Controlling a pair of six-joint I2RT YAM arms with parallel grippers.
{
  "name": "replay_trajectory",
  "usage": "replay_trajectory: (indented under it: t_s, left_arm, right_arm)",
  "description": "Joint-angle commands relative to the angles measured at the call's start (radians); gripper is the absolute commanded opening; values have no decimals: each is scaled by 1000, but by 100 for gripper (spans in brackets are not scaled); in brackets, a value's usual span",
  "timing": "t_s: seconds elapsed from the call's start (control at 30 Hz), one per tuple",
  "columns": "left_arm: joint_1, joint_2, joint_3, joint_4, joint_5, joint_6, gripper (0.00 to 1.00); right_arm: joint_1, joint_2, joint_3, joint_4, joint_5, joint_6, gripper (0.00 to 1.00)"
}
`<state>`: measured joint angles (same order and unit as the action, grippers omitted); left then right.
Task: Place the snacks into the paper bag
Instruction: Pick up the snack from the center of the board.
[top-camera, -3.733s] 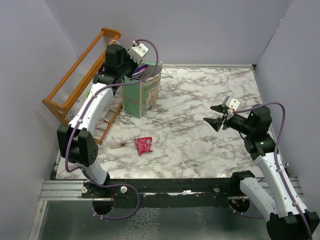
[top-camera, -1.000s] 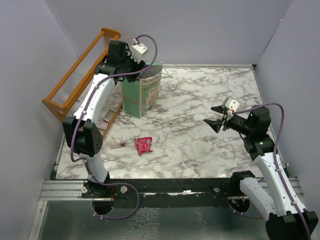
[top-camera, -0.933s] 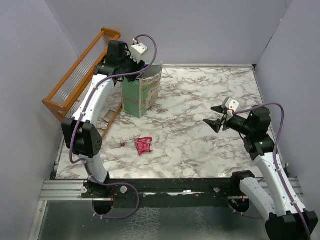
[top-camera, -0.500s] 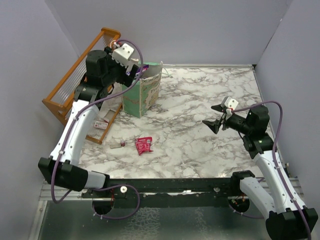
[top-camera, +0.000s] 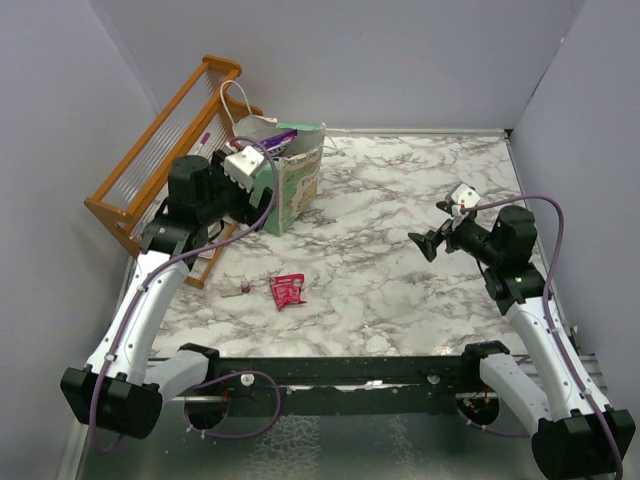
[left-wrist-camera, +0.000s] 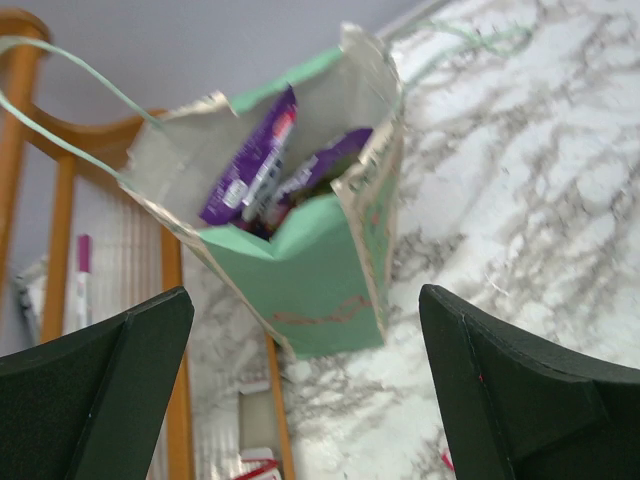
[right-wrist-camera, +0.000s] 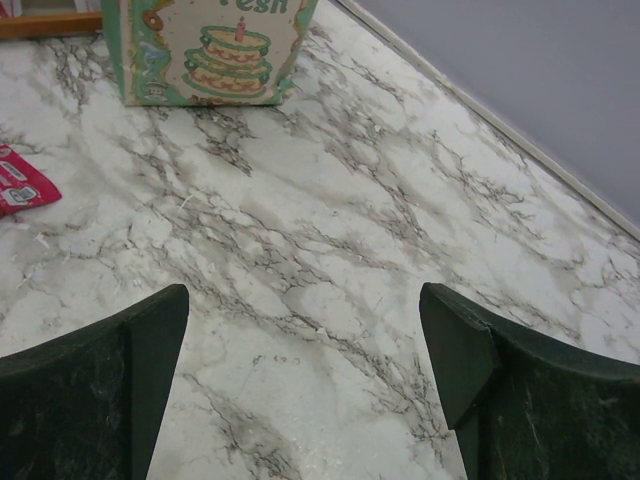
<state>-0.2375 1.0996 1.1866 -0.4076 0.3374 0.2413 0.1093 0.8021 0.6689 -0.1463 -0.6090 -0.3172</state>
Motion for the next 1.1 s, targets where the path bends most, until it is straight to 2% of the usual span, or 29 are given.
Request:
replay_trajectory:
  t_s: [0.0, 0.3, 0.6, 0.77, 0.97, 1.07]
  left_arm:
    - [4, -97, -122, -64, 170, 84, 99]
    - [2, -185, -324, -203, 280, 344, 96]
    - [-42, -181, -483, -211, 318, 559, 84]
    - [-124, -158, -534, -173, 294, 584, 77]
    - [-285, -93, -575, -104, 173, 585, 71]
    - [-332, -49, -596, -63, 120, 595, 68]
  right_arm:
    - [-7, -5, 5, 51, 59, 18, 99]
    - [-7, 2, -1, 55, 38, 20, 99]
    - [-7, 7, -14, 57, 3, -7, 99]
    - [-7, 11, -17, 57, -5, -8, 99]
    - [-7, 8, -20, 61, -6, -11, 99]
    - [-7, 8, -21, 59, -10, -15, 99]
